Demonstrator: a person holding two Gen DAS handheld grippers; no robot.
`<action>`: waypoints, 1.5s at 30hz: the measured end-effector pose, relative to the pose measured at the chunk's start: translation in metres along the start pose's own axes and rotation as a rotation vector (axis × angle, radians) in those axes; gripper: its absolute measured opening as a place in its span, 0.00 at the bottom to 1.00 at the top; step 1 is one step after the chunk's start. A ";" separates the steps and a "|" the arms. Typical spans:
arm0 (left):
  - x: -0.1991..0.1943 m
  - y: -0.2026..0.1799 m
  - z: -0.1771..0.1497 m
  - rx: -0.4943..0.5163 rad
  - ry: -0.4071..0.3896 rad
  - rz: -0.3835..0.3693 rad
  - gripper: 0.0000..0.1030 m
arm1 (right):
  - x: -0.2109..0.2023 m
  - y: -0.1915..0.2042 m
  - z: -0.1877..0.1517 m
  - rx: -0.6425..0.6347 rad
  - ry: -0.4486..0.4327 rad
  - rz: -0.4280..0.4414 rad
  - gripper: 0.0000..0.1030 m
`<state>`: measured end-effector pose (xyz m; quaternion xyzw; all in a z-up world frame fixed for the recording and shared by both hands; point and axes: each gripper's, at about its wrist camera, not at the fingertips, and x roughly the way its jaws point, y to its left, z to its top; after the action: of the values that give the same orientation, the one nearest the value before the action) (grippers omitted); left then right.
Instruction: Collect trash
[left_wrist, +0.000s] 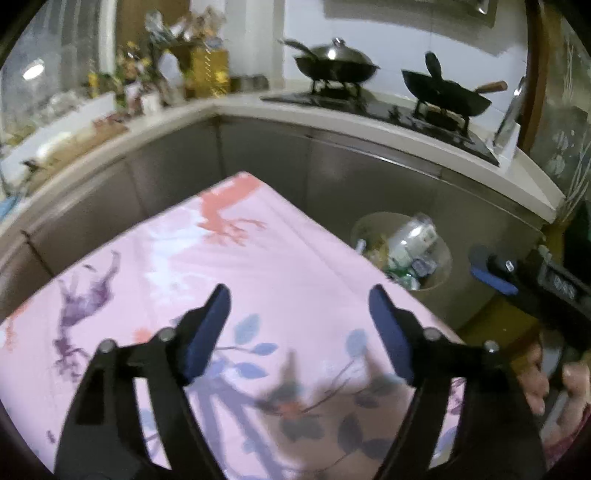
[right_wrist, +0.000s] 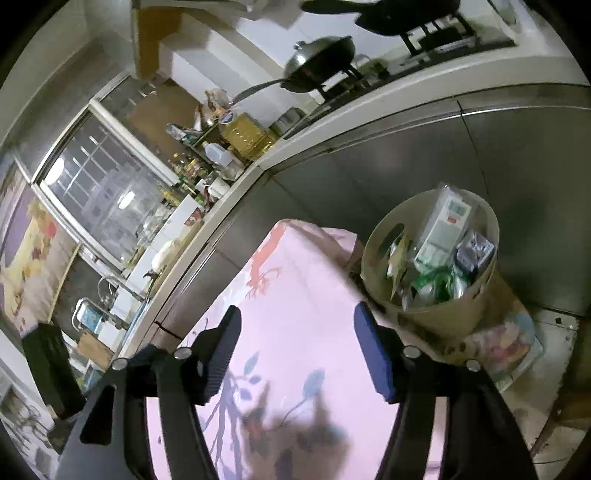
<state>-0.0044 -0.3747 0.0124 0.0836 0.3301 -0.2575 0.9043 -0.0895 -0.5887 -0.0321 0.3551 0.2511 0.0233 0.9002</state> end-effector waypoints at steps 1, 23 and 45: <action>-0.009 0.003 -0.004 0.006 -0.015 0.029 0.77 | -0.004 0.009 -0.010 -0.014 -0.006 -0.004 0.63; -0.099 0.067 -0.068 -0.074 -0.096 0.174 0.94 | -0.039 0.124 -0.098 -0.198 -0.087 -0.140 0.86; -0.116 0.060 -0.079 -0.058 -0.107 0.209 0.94 | -0.054 0.121 -0.118 -0.147 -0.117 -0.227 0.93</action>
<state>-0.0919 -0.2504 0.0247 0.0773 0.2783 -0.1563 0.9445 -0.1756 -0.4364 -0.0031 0.2583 0.2344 -0.0811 0.9337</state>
